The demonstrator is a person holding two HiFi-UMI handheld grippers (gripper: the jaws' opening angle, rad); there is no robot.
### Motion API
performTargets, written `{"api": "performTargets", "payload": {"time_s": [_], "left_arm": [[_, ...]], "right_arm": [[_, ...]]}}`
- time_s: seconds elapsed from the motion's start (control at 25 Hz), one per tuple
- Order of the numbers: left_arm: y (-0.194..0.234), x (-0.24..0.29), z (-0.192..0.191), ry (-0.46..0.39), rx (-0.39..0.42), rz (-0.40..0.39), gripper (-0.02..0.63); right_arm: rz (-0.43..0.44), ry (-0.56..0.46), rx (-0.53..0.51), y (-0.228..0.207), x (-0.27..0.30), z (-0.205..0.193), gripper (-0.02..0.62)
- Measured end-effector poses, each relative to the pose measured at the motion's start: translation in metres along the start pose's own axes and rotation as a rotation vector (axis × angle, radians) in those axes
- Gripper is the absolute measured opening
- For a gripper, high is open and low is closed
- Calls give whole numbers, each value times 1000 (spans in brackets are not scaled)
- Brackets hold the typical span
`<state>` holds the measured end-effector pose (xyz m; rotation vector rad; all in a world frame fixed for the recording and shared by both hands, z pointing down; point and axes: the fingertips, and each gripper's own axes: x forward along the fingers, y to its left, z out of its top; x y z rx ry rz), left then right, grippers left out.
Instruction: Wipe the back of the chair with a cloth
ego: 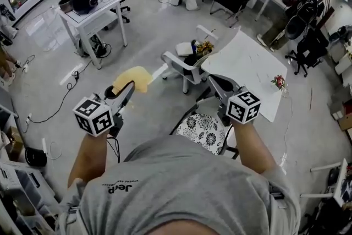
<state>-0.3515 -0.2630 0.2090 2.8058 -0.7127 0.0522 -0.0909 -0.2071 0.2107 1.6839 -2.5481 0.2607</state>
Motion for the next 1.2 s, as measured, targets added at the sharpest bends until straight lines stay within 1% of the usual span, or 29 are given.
{"api": "performTargets", "payload": {"time_s": [0.12, 0.24, 0.4, 0.64, 1.2], "left_arm": [[4, -9, 2, -16, -7, -2, 121], [4, -16, -1, -22, -16, 0, 121], [6, -18, -2, -28, -23, 14, 121], [2, -13, -1, -35, -36, 17, 121], [-10, 6, 4, -42, -29, -1, 121]], "right_arm": [[-8, -8, -14, 6, 5, 6, 3], [-5, 1, -27, 9, 7, 4, 2], [13, 9, -13, 8, 13, 3, 2], [37, 18, -30, 6, 15, 4, 2], [35, 27, -52, -11, 6, 5, 2]]}}
